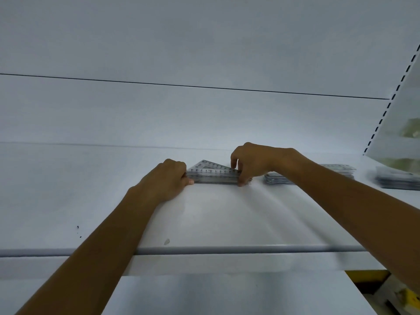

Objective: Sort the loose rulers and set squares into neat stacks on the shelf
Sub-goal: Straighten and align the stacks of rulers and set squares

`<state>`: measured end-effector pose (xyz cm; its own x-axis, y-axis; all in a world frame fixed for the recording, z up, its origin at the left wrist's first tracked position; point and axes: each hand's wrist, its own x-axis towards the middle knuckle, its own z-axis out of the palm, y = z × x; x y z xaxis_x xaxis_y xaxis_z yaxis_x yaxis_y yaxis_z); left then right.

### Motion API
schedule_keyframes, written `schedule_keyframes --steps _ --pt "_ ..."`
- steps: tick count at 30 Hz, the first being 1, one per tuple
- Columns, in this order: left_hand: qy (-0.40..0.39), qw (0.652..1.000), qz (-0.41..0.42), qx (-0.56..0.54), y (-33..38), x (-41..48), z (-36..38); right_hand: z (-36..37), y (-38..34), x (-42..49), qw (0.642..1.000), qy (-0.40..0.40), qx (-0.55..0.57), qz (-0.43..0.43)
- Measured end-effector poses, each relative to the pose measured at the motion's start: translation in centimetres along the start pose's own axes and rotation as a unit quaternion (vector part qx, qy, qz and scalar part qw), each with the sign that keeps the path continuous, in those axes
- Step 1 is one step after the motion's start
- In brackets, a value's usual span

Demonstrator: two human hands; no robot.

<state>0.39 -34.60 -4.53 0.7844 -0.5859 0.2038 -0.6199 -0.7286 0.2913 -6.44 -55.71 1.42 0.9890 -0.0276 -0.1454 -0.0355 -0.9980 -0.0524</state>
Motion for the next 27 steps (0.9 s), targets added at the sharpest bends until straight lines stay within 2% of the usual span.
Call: schedule_keyframes --steps 10,23,25,27 --pt "0.003 1.000 -0.001 -0.016 -0.5 -0.2 -0.3 0.0 -0.6 0.2 1.000 0.001 -0.014 -0.007" --pt "-0.016 1.000 -0.015 0.020 0.5 -0.5 -0.5 0.1 -0.9 0.0 0.999 -0.011 -0.043 -0.027" --pt "-0.005 0.999 -0.033 0.016 0.9 -0.7 -0.5 0.3 -0.7 -0.3 0.999 -0.008 -0.043 -0.026" --pt "0.044 0.997 -0.055 0.005 1.4 -0.9 -0.6 0.3 -0.1 -0.8 0.999 -0.004 -0.015 -0.029"
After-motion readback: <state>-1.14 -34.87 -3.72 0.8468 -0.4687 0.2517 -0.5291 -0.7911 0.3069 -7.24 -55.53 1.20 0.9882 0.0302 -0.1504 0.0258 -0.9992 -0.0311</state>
